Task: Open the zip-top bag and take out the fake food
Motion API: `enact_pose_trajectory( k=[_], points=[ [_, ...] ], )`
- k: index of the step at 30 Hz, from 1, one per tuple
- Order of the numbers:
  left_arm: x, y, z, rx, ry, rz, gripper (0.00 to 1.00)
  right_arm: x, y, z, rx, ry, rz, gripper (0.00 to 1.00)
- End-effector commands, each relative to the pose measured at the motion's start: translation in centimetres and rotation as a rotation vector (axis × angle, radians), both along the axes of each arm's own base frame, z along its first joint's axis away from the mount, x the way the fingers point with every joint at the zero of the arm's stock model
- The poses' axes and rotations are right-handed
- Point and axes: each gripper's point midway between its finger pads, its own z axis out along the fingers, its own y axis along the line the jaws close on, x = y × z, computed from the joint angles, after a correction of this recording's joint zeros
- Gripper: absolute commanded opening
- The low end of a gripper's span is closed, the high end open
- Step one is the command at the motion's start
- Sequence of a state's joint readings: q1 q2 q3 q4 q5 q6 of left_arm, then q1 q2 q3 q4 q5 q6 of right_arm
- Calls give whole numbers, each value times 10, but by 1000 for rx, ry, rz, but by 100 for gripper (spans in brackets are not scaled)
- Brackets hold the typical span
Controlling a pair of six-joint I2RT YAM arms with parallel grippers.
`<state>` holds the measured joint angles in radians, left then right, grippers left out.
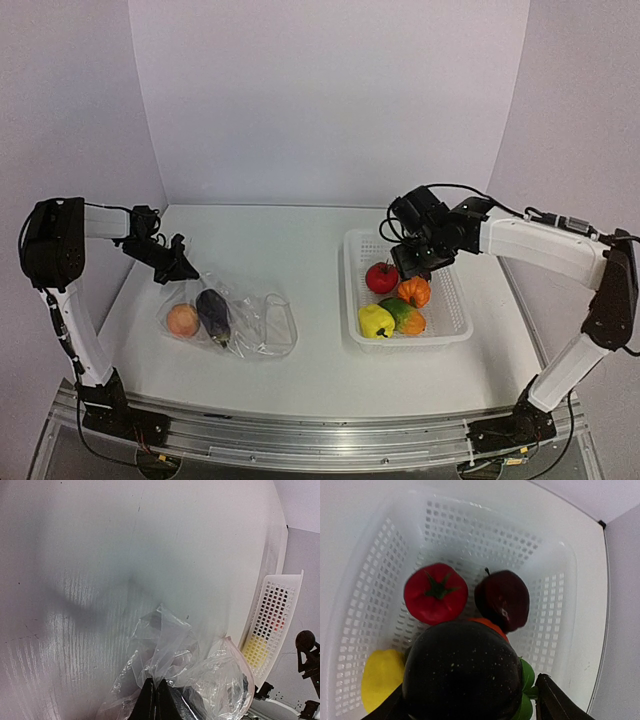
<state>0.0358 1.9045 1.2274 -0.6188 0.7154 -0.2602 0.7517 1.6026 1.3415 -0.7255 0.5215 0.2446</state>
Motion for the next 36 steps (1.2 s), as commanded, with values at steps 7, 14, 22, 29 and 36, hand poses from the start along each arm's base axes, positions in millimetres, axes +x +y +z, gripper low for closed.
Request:
enact_pose_trajectory(
  k=[7, 14, 22, 29, 36],
  points=[
    [-4, -2, 13, -2, -40, -6, 0, -2, -11, -4, -114, 159, -80, 93],
    [-2, 2, 11, 37, -63, -21, 0, 3, 68, 25, -20, 146, 185, 84],
    [0, 9, 17, 103, -102, -62, 40, -61, 225, -19, 347, 383, 537, 63],
    [-3, 21, 48, 210, -171, -178, 64, -76, 260, -57, 461, 528, 508, 56],
    [-36, 34, 61, 174, -160, -359, 74, -88, 291, -79, 600, 603, 518, 55]
  ],
)
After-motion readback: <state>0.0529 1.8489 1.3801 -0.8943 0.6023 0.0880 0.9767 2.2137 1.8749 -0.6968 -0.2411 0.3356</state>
